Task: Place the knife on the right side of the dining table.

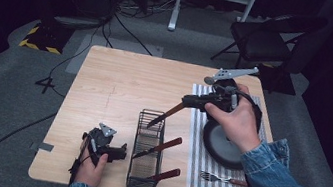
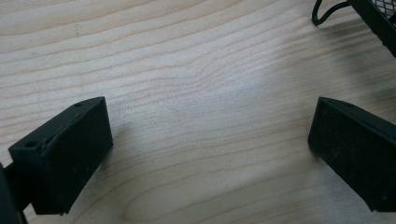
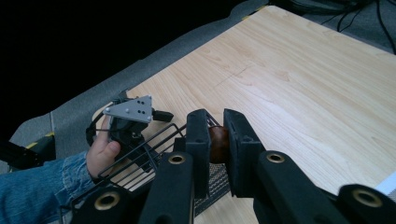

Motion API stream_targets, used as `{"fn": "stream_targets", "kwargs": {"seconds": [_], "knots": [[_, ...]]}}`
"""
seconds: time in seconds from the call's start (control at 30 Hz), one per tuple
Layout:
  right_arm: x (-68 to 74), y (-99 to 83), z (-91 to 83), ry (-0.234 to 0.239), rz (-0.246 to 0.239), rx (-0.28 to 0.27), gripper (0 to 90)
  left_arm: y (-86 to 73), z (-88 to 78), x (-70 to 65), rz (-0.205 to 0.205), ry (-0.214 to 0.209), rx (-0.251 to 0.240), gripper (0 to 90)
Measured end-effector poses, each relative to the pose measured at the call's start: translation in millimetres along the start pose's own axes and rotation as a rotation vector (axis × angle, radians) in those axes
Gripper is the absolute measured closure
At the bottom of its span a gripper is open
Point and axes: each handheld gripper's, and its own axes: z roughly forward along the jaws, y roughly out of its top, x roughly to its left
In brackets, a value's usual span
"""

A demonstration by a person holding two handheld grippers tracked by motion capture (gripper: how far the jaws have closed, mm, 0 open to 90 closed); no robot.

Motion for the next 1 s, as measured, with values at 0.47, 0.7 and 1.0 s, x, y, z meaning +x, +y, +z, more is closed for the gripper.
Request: {"fn": "stream_targets", "kwargs": {"seconds": [0.47,0.7,1.0], "knots": [[-12.3,9.8,-66.3,-0.024,0.037,-0.097,81.2,0.9,1.0,0.2,-0.001,-0.003,-0.003,0.0],[-27.3,14.0,-90.6,-0.092,0.052,-0.120,81.2,-0.2,0.0,3.3,0.024,-0.019,-0.002,0.0],[-52.8,13.5,-98.5,-0.159,0.081,-0.133,81.1,-0.2,-0.1,4.1,0.026,-0.021,0.000,0.0]]}}
